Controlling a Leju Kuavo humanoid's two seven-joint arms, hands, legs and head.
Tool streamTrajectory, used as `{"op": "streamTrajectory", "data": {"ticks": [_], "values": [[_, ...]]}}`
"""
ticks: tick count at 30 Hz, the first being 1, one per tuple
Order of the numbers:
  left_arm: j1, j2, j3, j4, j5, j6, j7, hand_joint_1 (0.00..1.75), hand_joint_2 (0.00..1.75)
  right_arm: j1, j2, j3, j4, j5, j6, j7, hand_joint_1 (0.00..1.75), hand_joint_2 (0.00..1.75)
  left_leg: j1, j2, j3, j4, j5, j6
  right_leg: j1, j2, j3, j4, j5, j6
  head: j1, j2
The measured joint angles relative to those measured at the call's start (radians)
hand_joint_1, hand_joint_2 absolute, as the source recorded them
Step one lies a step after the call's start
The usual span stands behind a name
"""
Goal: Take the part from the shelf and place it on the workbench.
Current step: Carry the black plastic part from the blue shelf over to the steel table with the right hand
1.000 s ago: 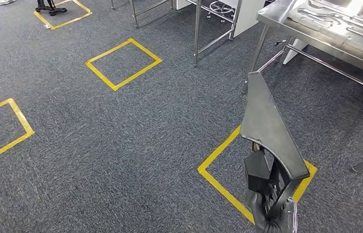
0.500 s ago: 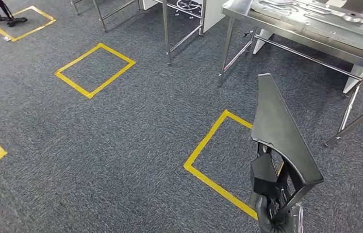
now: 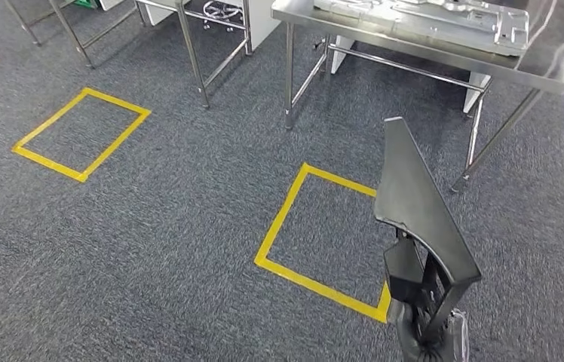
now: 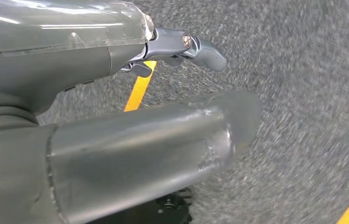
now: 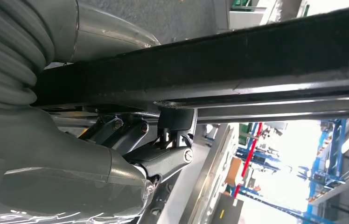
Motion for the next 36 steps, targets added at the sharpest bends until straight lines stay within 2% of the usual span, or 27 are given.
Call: {"op": "streamTrajectory", "data": {"ticks": [1,2,3,5,7,8,9,10,12,13,14,16,17,19,21,22,23,24,25,26,28,30,31,32,33,34,36], "values": [[-0.002,-0.001,0.0,0.0,-0.002,-0.001,-0.001,0.0,0.0,-0.001,0.0,-0.001,0.0,0.001,0.003,0.0,1.75,1.75,0.001,0.013,0.0,-0.001,0.003,0.006,-0.003,0.01,-0.004,-0.002,0.003,0.007,0.0,0.0],[-0.002,-0.002,0.0,0.0,-0.003,-0.001,-0.002,0.0,0.0,-0.001,0.0,-0.003,0.0,0.002,0.006,0.0,1.75,1.75,0.003,0.027,0.002,-0.006,0.006,0.014,-0.001,0.001,-0.008,0.004,0.0,0.013,0.001,0.0],[-0.002,-0.004,0.0,0.0,-0.004,-0.001,-0.003,0.0,0.0,-0.002,0.0,-0.005,0.0,0.002,0.007,0.0,1.75,1.75,0.004,0.041,0.003,-0.011,0.009,0.021,0.0,-0.023,-0.018,0.024,-0.013,0.017,0.004,0.0],[0.001,-0.005,0.0,0.0,-0.005,-0.001,-0.004,0.0,0.0,-0.009,0.0,-0.007,0.001,0.003,0.01,0.0,1.75,1.75,0.002,0.072,0.004,-0.017,0.011,0.031,0.003,-0.092,-0.066,0.122,-0.07,0.022,0.012,0.0],[0.004,-0.005,0.0,0.0,-0.007,-0.001,-0.005,0.0,0.0,-0.014,0.0,-0.008,0.003,0.003,0.013,0.0,1.75,1.75,-0.003,0.104,0.004,-0.017,0.009,0.035,0.001,-0.124,-0.124,0.244,-0.123,0.026,0.015,0.0],[0.005,-0.005,0.0,0.0,-0.008,-0.001,-0.005,0.0,0.0,-0.014,0.0,-0.009,0.005,0.003,0.014,0.0,1.75,1.75,-0.004,0.119,0.004,-0.016,0.008,0.035,0.001,-0.13,-0.137,0.272,-0.127,0.028,0.015,0.0],[0.004,-0.006,0.0,0.0,-0.009,-0.001,-0.005,0.0,0.0,-0.013,0.0,-0.009,0.006,0.003,0.015,0.0,1.75,1.75,-0.005,0.133,0.006,-0.016,0.006,0.034,0.001,-0.134,-0.128,0.259,-0.11,0.027,0.016,0.0],[0.003,-0.007,0.0,0.0,-0.011,-0.001,-0.005,0.0,0.0,-0.013,0.0,-0.01,0.007,0.003,0.016,0.0,1.75,1.75,-0.005,0.145,0.009,-0.016,0.004,0.032,0.001,-0.141,-0.099,0.208,-0.078,0.025,0.016,0.0],[0.001,-0.009,0.0,0.0,-0.014,-0.002,-0.005,0.0,0.0,-0.015,0.0,-0.01,0.008,0.003,0.018,0.0,1.75,1.75,-0.008,0.167,0.018,-0.015,-0.002,0.026,0.008,-0.176,-0.02,0.065,-0.022,0.014,0.016,0.0],[0.0,-0.011,0.0,0.0,-0.014,-0.002,-0.005,0.0,0.0,-0.017,0.001,-0.01,0.008,0.003,0.019,0.0,1.75,1.75,-0.01,0.176,0.021,-0.015,-0.005,0.021,0.012,-0.189,0.005,0.017,-0.009,0.007,0.015,0.0],[0.0,-0.011,0.0,0.0,-0.015,-0.002,-0.005,0.0,0.0,-0.018,0.001,-0.01,0.008,0.004,0.021,0.0,1.75,1.75,-0.012,0.184,0.024,-0.015,-0.008,0.017,0.017,-0.196,0.015,-0.005,-0.008,0.002,0.014,0.0],[-0.003,-0.013,0.0,0.0,-0.016,-0.002,-0.005,0.0,0.0,-0.018,0.001,-0.01,0.008,0.006,0.023,0.0,1.75,1.75,-0.014,0.202,0.03,-0.018,-0.01,0.007,0.019,-0.178,0.014,-0.011,-0.007,-0.009,0.013,0.0],[-0.005,-0.013,0.0,0.0,-0.016,-0.002,-0.005,0.0,0.0,-0.017,0.001,-0.011,0.008,0.007,0.024,0.0,1.75,1.75,-0.013,0.199,0.032,-0.016,-0.015,0.001,0.017,-0.167,0.015,-0.016,-0.004,-0.014,0.013,0.0],[-0.006,-0.014,0.0,0.0,-0.016,-0.002,-0.006,0.0,0.0,-0.019,0.002,-0.011,0.008,0.01,0.025,0.0,1.75,1.75,-0.009,0.161,0.014,0.032,-0.05,-0.007,0.009,-0.148,0.02,-0.027,0.003,-0.025,0.008,0.0],[-0.003,-0.015,0.0,0.0,-0.017,-0.002,-0.006,0.0,0.0,-0.021,0.003,-0.012,0.008,0.012,0.026,0.0,1.75,1.75,-0.006,0.114,-0.043,0.156,-0.114,-0.012,0.007,-0.128,0.02,-0.03,0.005,-0.032,0.002,0.0],[-0.001,-0.015,0.0,0.0,-0.017,-0.002,-0.006,0.0,0.0,-0.022,0.003,-0.012,0.009,0.014,0.027,0.0,1.75,1.75,-0.005,0.105,-0.074,0.219,-0.137,-0.014,0.008,-0.115,0.02,-0.029,0.005,-0.033,0.001,0.0],[0.001,-0.015,0.0,0.0,-0.017,-0.003,-0.006,0.0,0.0,-0.021,0.003,-0.012,0.009,0.015,0.028,0.001,1.75,1.75,-0.005,0.1,-0.096,0.258,-0.142,-0.016,0.008,-0.102,0.021,-0.028,0.005,-0.033,0.001,0.0],[0.002,-0.015,0.0,0.0,-0.018,-0.003,-0.005,0.0,0.0,-0.021,0.003,-0.012,0.01,0.017,0.03,0.002,1.75,1.75,-0.005,0.099,-0.103,0.265,-0.13,-0.016,0.008,-0.089,0.021,-0.026,0.004,-0.033,0.001,0.0],[0.003,-0.015,0.0,0.0,-0.019,-0.003,-0.005,0.0,0.0,-0.021,0.003,-0.012,0.012,0.019,0.031,0.003,1.75,1.75,-0.004,0.096,-0.094,0.233,-0.098,-0.016,0.008,-0.075,0.021,-0.023,0.003,-0.032,0.001,0.0],[0.003,-0.015,0.0,0.0,-0.02,-0.004,-0.005,0.0,0.0,-0.021,0.003,-0.012,0.013,0.022,0.031,0.005,1.75,1.75,-0.003,0.086,-0.07,0.17,-0.056,-0.014,0.008,-0.061,0.021,-0.019,0.001,-0.03,0.0,0.0],[0.003,-0.015,0.0,0.0,-0.028,-0.01,-0.005,0.0,0.0,-0.02,0.003,-0.012,0.013,0.028,0.018,0.014,1.75,1.75,0.0,0.045,-0.023,0.049,-0.006,-0.007,0.009,-0.038,0.017,-0.008,-0.006,-0.02,0.0,0.0],[-0.003,-0.015,-0.003,0.0,-0.045,-0.023,-0.005,0.0,0.0,-0.008,0.003,-0.014,0.01,0.031,-0.019,0.026,1.75,1.75,-0.002,0.02,-0.007,0.002,-0.008,0.007,0.008,-0.025,0.009,0.001,-0.007,-0.006,0.0,0.0],[-0.006,-0.015,-0.005,0.0,-0.053,-0.03,-0.005,0.0,0.0,0.004,0.003,-0.016,0.006,0.031,-0.041,0.03,1.75,1.75,-0.004,0.024,-0.004,-0.004,-0.009,0.015,0.006,-0.022,0.007,0.004,-0.004,0.001,0.0,0.0],[-0.008,-0.016,-0.008,0.0,-0.059,-0.035,-0.005,0.0,0.0,0.017,0.003,-0.019,0.001,0.031,-0.062,0.036,1.75,1.75,-0.004,0.03,0.001,-0.008,-0.009,0.023,0.004,-0.028,0.006,0.01,-0.003,0.006,0.001,0.0],[-0.007,-0.017,-0.011,0.0,-0.062,-0.038,-0.005,0.0,0.0,0.026,0.003,-0.022,-0.003,0.031,-0.079,0.041,1.75,1.75,-0.004,0.036,0.008,-0.011,-0.008,0.031,0.005,-0.046,0.003,0.023,-0.006,0.011,0.003,0.0],[-0.006,-0.017,-0.012,0.0,-0.065,-0.039,-0.005,0.0,0.0,0.03,0.003,-0.025,-0.008,0.031,-0.091,0.045,1.75,1.75,-0.003,0.043,0.015,-0.013,-0.009,0.035,0.006,-0.069,-0.007,0.047,-0.021,0.013,0.006,0.0],[-0.003,-0.017,-0.012,0.0,-0.067,-0.04,-0.005,0.0,0.0,0.031,0.003,-0.025,-0.014,0.034,-0.106,0.053,1.75,1.75,-0.003,0.06,0.024,-0.013,-0.014,0.041,0.007,-0.113,-0.064,0.151,-0.074,0.022,0.011,0.0]]}}
